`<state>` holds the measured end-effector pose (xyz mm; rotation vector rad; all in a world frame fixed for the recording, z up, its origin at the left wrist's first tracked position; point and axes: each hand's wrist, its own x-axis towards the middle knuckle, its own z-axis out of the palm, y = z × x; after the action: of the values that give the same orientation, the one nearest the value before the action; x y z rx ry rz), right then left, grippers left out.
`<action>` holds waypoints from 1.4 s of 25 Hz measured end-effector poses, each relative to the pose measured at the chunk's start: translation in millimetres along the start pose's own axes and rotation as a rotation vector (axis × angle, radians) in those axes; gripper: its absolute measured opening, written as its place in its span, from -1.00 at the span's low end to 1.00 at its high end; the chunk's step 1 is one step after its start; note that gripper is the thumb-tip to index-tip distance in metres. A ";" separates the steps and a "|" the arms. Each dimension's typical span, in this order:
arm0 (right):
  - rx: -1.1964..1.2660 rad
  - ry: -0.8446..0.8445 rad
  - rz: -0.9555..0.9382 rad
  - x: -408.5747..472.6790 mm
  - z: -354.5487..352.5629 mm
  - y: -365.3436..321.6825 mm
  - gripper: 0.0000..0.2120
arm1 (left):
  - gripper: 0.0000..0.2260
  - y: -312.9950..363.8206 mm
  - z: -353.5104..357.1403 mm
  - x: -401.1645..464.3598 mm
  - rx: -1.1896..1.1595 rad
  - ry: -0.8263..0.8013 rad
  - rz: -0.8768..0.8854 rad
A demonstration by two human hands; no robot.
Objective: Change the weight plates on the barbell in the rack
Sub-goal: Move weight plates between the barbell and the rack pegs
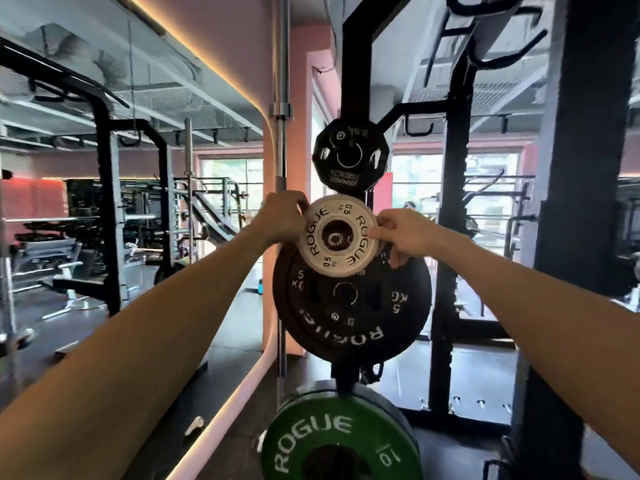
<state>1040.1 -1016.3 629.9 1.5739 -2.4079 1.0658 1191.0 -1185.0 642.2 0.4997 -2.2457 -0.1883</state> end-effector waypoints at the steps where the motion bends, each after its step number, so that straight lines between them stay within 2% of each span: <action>1: -0.001 0.016 0.001 7.1 -5.3 1.5 -0.78 | -0.78 -0.3 2.6 11.3 -0.009 0.009 0.016; 9: -0.041 0.172 -0.027 71.3 -61.8 -20.3 -0.80 | -0.77 -3.9 -9.5 110.5 -0.149 0.104 0.122; 19: -0.063 0.250 -0.093 141.3 -102.4 -45.9 -0.83 | -0.78 -10.1 -32.3 201.8 -0.237 0.157 0.224; 24: -0.045 0.275 -0.038 165.3 -101.3 -26.3 -0.81 | -0.78 -17.0 -6.1 233.3 -0.261 0.118 0.230; 28: -0.032 0.358 -0.003 194.8 -95.3 -5.9 -0.80 | -0.81 -28.7 18.6 254.3 -0.260 0.176 0.206; 32: -0.071 0.384 0.049 223.3 -94.0 14.0 -0.72 | -0.73 -36.0 44.2 277.2 -0.210 0.211 0.153; 35: -0.106 0.423 0.071 242.1 -86.2 31.5 -0.63 | -0.74 -42.2 66.7 295.3 -0.182 0.198 0.124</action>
<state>874.2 -1147.3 779.3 1.1034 -2.2014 1.1260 977.8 -1347.1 789.6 0.2684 -2.0358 -0.2642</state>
